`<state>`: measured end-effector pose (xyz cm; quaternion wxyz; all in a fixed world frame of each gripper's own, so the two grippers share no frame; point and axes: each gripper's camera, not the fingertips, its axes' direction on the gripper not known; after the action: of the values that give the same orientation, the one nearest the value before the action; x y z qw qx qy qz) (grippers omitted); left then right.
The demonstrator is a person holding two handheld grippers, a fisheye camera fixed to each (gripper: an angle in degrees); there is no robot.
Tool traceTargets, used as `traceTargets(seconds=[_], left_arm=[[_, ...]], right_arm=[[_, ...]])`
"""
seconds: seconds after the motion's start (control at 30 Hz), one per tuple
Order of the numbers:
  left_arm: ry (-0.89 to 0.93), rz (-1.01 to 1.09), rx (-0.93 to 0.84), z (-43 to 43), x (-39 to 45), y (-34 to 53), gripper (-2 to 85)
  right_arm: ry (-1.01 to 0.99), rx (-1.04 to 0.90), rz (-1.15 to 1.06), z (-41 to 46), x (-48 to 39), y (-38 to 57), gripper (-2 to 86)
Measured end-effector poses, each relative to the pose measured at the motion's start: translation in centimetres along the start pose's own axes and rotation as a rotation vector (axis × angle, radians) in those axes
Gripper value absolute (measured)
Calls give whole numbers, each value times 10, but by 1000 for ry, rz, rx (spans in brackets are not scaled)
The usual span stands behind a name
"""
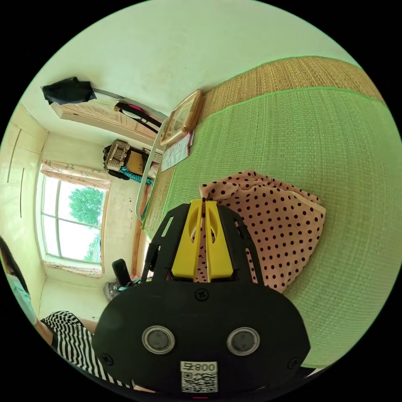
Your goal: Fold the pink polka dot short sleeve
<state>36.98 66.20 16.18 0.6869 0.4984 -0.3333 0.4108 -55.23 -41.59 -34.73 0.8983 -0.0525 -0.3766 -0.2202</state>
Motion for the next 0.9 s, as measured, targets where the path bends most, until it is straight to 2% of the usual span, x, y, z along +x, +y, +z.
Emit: traceTargets(seconds=[0.43,0.7,0.9], left_arm=[[97,-231,-55,-18,-193,94,11],[158,-319,-81,-15,-262,133,14],[188,-356,-80,-14,-295,158,17]], right_arm=[[143,-153,-17,107,-48,-36,12],[232,-222,-52,153,-82,-50,33],[215,-251,-79,171,-103,-57,64]])
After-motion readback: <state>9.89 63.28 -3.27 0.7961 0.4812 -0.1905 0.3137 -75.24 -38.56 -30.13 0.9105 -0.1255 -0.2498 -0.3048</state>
